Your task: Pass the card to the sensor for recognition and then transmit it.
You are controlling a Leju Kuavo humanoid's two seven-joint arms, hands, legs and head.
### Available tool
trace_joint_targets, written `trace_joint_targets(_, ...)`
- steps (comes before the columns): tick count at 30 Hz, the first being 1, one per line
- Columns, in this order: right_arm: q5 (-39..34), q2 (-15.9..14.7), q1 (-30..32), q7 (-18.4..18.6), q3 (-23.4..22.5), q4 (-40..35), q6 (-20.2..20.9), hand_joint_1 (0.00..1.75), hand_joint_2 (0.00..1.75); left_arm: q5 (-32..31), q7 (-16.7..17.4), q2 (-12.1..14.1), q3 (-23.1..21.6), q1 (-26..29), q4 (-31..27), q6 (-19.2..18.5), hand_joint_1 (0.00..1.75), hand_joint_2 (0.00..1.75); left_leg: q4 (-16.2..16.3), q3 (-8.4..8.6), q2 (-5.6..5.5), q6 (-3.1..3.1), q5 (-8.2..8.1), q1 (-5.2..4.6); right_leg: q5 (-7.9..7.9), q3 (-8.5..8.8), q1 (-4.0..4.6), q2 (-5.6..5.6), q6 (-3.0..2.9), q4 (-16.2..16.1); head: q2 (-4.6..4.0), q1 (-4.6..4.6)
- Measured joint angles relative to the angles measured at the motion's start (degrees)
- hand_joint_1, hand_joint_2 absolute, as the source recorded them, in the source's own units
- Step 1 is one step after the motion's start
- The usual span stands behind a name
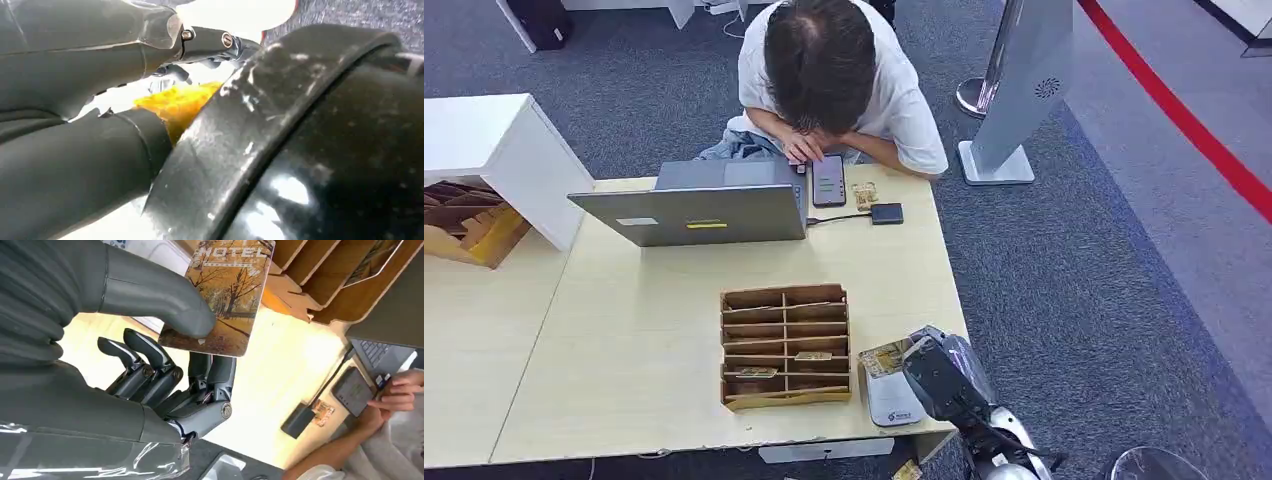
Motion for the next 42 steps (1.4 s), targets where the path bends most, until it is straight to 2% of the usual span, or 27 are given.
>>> trace_joint_targets(4, 0.37, 0.00, 0.03, 1.05, -0.20, 0.48, 0.24, 1.75, 1.75, 6.84, -3.24, 0.92, 3.70, 0.52, 0.00, -3.81, 0.00, 0.00, 0.00, 0.00, 0.01, 0.00, 0.00, 0.00, 0.00, 0.00, 0.00, 0.01, 0.00, 0.00, 0.00, 0.00)
trace_joint_targets(7, 0.66, 0.00, -0.01, 1.60, -0.22, 1.16, 0.85, 1.75, 1.75, 12.33, -5.88, 2.03, 7.35, 1.11, 0.11, -8.43, 0.00, 0.00, -0.01, 0.00, 0.01, 0.00, 0.00, 0.01, 0.00, 0.00, 0.01, 0.01, 0.00, 0.00, 0.00, 0.00)
trace_joint_targets(11, 0.61, 0.00, -0.45, 1.90, -0.20, 2.65, 1.44, 1.75, 1.75, 19.41, -7.94, 3.71, 13.49, 1.95, 0.81, -14.81, 0.00, 0.00, -0.02, -0.01, 0.01, 0.00, 0.00, 0.02, -0.01, 0.00, 0.02, 0.01, -0.01, 0.00, 0.00, 0.02)
trace_joint_targets(14, 0.26, 0.00, -0.95, 1.97, -0.20, 3.83, 2.03, 1.75, 1.75, 22.73, -9.06, 4.92, 17.38, 2.38, 1.99, -17.97, 0.00, 0.00, -0.02, 0.00, 0.01, 0.00, 0.00, 0.02, -0.01, -0.01, 0.02, 0.01, -0.01, 0.00, 0.00, 0.00)
trace_joint_targets(17, -0.48, 0.00, -1.79, 1.97, -0.09, 5.42, 2.40, 1.75, 1.75, 26.38, -11.02, 7.15, 21.58, 2.17, 5.32, -21.50, 0.00, 0.00, -0.03, 0.00, 0.02, 0.00, 0.00, 0.03, -0.01, -0.01, 0.03, 0.01, -0.01, 0.00, 0.00, 0.02)
trace_joint_targets(20, -1.07, -0.02, -2.39, 1.97, 0.18, 6.84, 2.71, 1.75, 1.75, 29.14, -11.57, 9.16, 25.23, 2.61, 7.27, -25.86, 0.00, 0.00, -0.03, 0.01, 0.03, -0.01, 0.00, 0.04, -0.01, -0.01, 0.03, 0.02, -0.01, 0.00, 0.00, 0.00)
trace_joint_targets(32, -1.66, -0.07, -4.10, 1.95, 1.18, 10.66, 2.97, 1.75, 1.75, 31.16, -12.14, 12.59, 30.05, 3.81, 9.86, -29.51, 0.00, 0.00, -0.03, 0.00, 0.02, -0.01, 0.00, 0.03, -0.01, -0.01, 0.02, 0.00, -0.01, 0.01, 0.00, 0.00)
trace_joint_targets(42, -1.90, -0.13, -4.72, 1.95, 1.51, 12.31, 2.99, 1.75, 1.75, 31.35, -12.22, 13.35, 31.06, 4.41, 10.14, -30.01, 0.00, 0.00, -0.03, -0.01, 0.02, -0.01, 0.00, 0.03, -0.01, -0.01, 0.02, 0.00, -0.01, 0.01, 0.00, 0.02)
